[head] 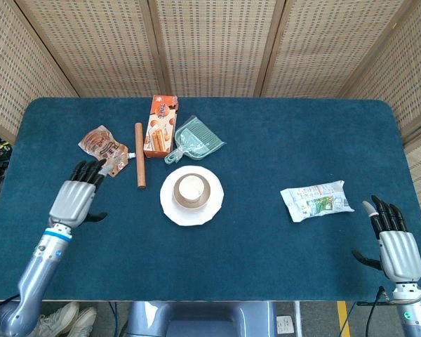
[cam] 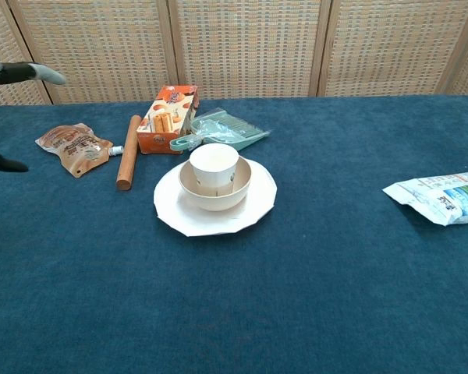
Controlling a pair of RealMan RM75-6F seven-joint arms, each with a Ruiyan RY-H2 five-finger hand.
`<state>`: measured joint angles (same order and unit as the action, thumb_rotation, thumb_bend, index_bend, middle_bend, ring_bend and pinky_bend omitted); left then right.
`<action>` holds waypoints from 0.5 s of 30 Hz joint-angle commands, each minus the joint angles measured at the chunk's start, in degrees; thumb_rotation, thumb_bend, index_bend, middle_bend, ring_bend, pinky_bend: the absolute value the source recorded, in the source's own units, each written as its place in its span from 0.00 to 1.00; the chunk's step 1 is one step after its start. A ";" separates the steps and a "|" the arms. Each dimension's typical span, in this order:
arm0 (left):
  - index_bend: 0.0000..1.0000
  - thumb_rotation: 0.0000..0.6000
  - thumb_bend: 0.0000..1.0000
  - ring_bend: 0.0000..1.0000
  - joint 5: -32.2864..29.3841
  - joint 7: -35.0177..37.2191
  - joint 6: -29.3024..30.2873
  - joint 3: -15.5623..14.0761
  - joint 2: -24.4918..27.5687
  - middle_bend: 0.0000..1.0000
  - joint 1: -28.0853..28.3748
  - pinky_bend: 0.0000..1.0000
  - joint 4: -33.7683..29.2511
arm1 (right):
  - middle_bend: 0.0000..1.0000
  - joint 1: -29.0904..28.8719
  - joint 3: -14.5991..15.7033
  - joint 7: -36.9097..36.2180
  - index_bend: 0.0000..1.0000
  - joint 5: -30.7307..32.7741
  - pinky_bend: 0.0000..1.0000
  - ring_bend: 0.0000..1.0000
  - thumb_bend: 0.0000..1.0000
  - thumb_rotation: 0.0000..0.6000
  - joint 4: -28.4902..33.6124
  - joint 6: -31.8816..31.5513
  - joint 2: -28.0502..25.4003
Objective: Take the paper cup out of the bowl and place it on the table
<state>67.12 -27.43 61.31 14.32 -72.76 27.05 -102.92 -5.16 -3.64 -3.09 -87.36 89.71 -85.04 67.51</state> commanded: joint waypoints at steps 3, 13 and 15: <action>0.09 1.00 0.14 0.00 -12.58 -9.54 -9.31 4.98 -5.75 0.00 13.21 0.00 3.56 | 0.00 -0.34 -0.82 -1.46 0.00 2.56 0.00 0.00 0.13 1.00 -1.33 1.69 -0.10; 0.19 1.00 0.14 0.00 -31.93 -19.19 -13.52 4.85 -14.02 0.00 29.51 0.00 12.12 | 0.00 -0.49 -2.19 -5.27 0.00 5.57 0.00 0.00 0.13 1.00 -3.76 3.21 -0.60; 0.20 1.00 0.14 0.00 -34.45 -20.02 -13.74 4.48 -15.47 0.00 32.02 0.00 13.77 | 0.00 -0.34 -2.39 -5.49 0.00 5.83 0.00 0.00 0.13 1.00 -3.80 2.96 -0.75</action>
<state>35.68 -45.37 48.62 19.05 -85.85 56.07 -91.63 -5.55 -6.00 -8.54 -81.56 85.92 -82.05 66.79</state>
